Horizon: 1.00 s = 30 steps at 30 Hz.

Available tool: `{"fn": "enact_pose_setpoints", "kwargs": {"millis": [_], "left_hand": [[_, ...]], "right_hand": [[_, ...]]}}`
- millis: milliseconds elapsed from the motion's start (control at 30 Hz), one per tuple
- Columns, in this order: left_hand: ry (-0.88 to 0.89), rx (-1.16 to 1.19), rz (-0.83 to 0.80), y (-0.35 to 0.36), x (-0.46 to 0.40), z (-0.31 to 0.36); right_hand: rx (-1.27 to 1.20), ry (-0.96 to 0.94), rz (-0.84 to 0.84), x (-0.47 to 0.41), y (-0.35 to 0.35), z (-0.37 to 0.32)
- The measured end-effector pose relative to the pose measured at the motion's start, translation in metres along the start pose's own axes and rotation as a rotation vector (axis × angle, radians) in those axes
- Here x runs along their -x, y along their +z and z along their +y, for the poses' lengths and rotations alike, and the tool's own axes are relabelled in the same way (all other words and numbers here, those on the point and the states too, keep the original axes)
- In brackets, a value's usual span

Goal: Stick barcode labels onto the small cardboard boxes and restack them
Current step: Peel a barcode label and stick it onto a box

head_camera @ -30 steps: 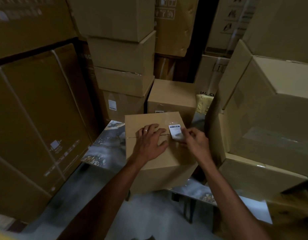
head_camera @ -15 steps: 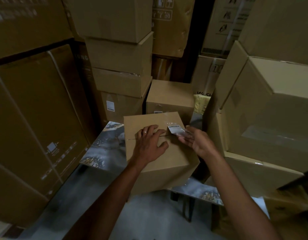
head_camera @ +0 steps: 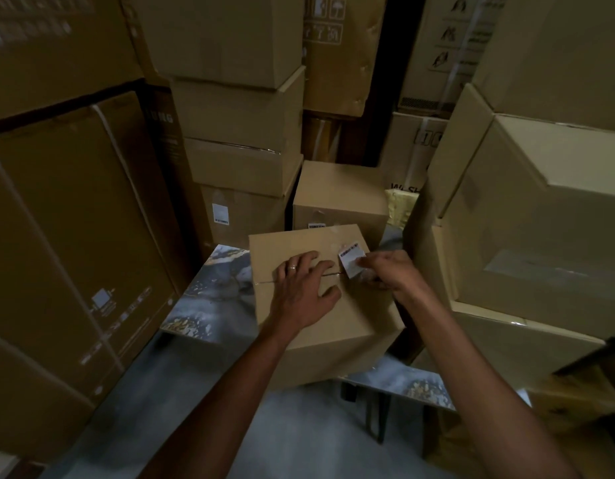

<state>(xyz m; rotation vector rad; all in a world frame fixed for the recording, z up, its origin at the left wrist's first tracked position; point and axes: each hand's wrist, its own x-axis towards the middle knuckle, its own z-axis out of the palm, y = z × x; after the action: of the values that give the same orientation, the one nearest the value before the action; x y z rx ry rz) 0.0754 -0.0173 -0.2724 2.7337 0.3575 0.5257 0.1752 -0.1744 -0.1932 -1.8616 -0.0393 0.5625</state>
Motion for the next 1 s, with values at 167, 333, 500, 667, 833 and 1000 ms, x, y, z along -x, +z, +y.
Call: {"fn": "enact_pose_setpoints", "kwargs": {"millis": [167,333,500,667,833,1000], "left_hand": [[0.023,0.008,0.002,0.001,0.001,-0.001],[0.042,0.014,-0.044,-0.002,0.000,-0.001],[0.049,-0.024,-0.025,0.000,-0.005,-0.002],[0.053,-0.034,-0.077,-0.001,-0.012,-0.002],[0.054,-0.054,-0.108,-0.001,-0.014,0.001],[0.074,0.078,-0.162,-0.004,-0.009,0.019]], "right_hand": [[0.059,-0.170,0.055,0.003,0.006,0.003],[-0.159,-0.105,0.124,0.008,0.003,0.003],[-0.329,-0.066,0.026,0.019,-0.003,-0.004],[-0.306,-0.088,-0.085,0.034,-0.012,0.000],[-0.302,-0.013,-0.144,0.046,-0.014,0.018],[-0.441,0.043,-0.158,0.062,-0.020,0.035]]}}
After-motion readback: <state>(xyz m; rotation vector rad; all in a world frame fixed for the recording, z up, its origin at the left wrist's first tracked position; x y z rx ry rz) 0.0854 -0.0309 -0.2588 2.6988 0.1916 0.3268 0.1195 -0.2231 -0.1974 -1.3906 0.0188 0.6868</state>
